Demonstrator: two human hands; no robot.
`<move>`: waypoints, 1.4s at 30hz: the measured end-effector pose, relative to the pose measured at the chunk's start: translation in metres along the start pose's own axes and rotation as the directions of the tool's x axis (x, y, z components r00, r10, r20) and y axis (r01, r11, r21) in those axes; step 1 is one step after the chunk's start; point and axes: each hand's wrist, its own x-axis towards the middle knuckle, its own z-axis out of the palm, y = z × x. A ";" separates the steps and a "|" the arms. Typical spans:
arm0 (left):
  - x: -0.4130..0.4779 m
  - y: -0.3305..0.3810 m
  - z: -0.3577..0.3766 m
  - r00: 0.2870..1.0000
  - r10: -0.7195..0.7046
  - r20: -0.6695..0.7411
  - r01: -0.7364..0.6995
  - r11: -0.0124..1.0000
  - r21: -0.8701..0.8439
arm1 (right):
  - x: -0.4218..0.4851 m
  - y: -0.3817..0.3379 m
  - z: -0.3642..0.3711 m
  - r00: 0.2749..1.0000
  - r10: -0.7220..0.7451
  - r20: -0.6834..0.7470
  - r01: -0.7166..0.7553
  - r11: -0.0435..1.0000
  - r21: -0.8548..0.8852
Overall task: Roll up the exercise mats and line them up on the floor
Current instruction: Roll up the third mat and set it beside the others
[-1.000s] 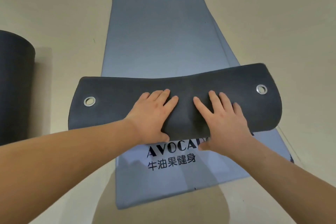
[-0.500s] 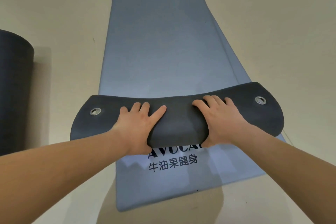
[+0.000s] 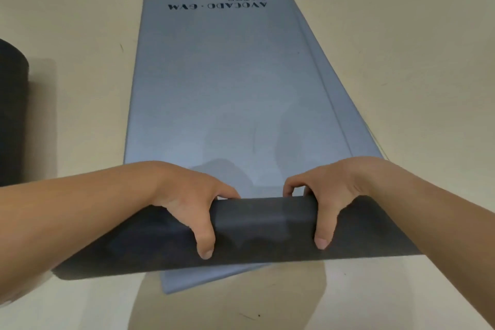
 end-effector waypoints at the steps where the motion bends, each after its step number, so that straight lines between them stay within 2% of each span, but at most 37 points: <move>1: 0.004 -0.007 0.002 1.000 0.001 0.010 -0.001 1.000 -0.027 | 0.010 0.000 -0.004 1.000 -0.005 0.025 0.005 1.000 0.009; 3: 0.006 -0.019 0.004 0.999 -0.018 -0.047 0.015 0.998 -0.069 | 0.027 -0.001 -0.015 1.000 -0.012 -0.001 0.012 1.000 0.022; 5: 0.004 -0.032 -0.002 0.975 -0.071 -0.210 0.060 0.996 -0.059 | 0.038 0.005 -0.029 0.997 0.001 -0.079 0.002 0.999 0.037; 7: -0.002 -0.038 -0.009 0.877 -0.110 -0.469 0.156 0.986 0.061 | 0.042 0.012 -0.043 0.975 0.029 -0.222 -0.022 0.999 0.033; 9: -0.008 -0.039 -0.011 0.712 -0.082 -0.698 0.257 0.955 0.150 | 0.046 0.018 -0.053 0.902 0.056 -0.429 -0.047 0.998 0.031; 10: -0.010 -0.038 -0.010 0.653 -0.051 -0.756 0.299 0.934 0.195 | 0.048 0.019 -0.056 0.850 0.068 -0.522 -0.066 0.998 0.023; 11: -0.012 -0.036 -0.006 0.637 -0.011 -0.770 0.320 0.913 0.252 | 0.050 0.018 -0.058 0.802 0.079 -0.592 -0.093 0.996 0.007; 13: -0.012 -0.030 0.009 0.695 0.010 -0.719 0.324 0.888 0.326 | 0.055 0.013 -0.058 0.748 0.097 -0.656 -0.157 0.987 -0.034; 15: -0.005 -0.025 0.031 0.776 -0.069 -0.627 0.370 0.855 0.364 | 0.058 0.000 -0.054 0.732 0.104 -0.674 -0.226 0.969 -0.096; 17: 0.006 -0.024 0.053 0.818 -0.158 -0.554 0.432 0.804 0.409 | 0.052 -0.020 -0.047 0.688 0.047 -0.724 -0.275 0.940 -0.200; 19: 0.016 -0.030 0.064 0.800 -0.171 -0.575 0.463 0.786 0.409 | 0.036 -0.041 -0.035 0.689 -0.031 -0.724 -0.216 0.945 -0.246; 21: 0.025 -0.040 0.063 0.775 -0.150 -0.614 0.473 0.781 0.407 | 0.018 -0.060 -0.019 0.769 -0.064 -0.636 -0.070 0.981 -0.183; 23: 0.032 -0.047 0.059 0.763 -0.120 -0.635 0.487 0.754 0.442 | 0.017 -0.074 0.003 0.834 -0.062 -0.549 -0.081 0.969 -0.231; 24: 0.034 -0.050 0.057 0.760 -0.106 -0.641 0.492 0.738 0.461 | 0.024 -0.077 0.015 0.833 -0.051 -0.551 -0.148 0.939 -0.310; 27: 0.036 -0.052 0.044 0.777 -0.045 -0.628 0.456 0.728 0.512 | 0.051 -0.072 0.044 0.765 -0.074 -0.640 -0.300 0.838 -0.455; 31: 0.017 -0.047 0.016 0.815 -0.008 -0.579 0.384 0.756 0.530 | 0.049 -0.054 0.033 0.695 -0.186 -0.695 -0.254 0.840 -0.479; 34: 0.004 -0.027 0.010 0.850 0.016 -0.527 0.323 0.774 0.545 | 0.028 -0.050 0.015 0.755 -0.185 -0.629 -0.191 0.856 -0.481; 37: -0.005 -0.005 0.012 0.909 0.029 -0.417 0.180 0.874 0.452 | 0.002 -0.040 0.004 0.866 -0.140 -0.479 -0.091 0.899 -0.428; 39: -0.008 0.000 0.009 0.959 -0.021 -0.281 0.101 0.956 0.275 | -0.014 -0.034 0.000 0.932 -0.076 -0.355 -0.025 0.962 -0.272; 41: -0.004 -0.008 0.006 0.988 -0.079 -0.134 0.091 0.993 0.082 | -0.023 -0.033 0.000 0.946 -0.061 -0.318 0.010 0.987 -0.159; 42: -0.001 -0.016 0.004 0.991 -0.089 -0.096 0.089 0.996 0.000 | -0.024 -0.034 0.001 0.921 -0.078 -0.382 0.009 0.984 -0.179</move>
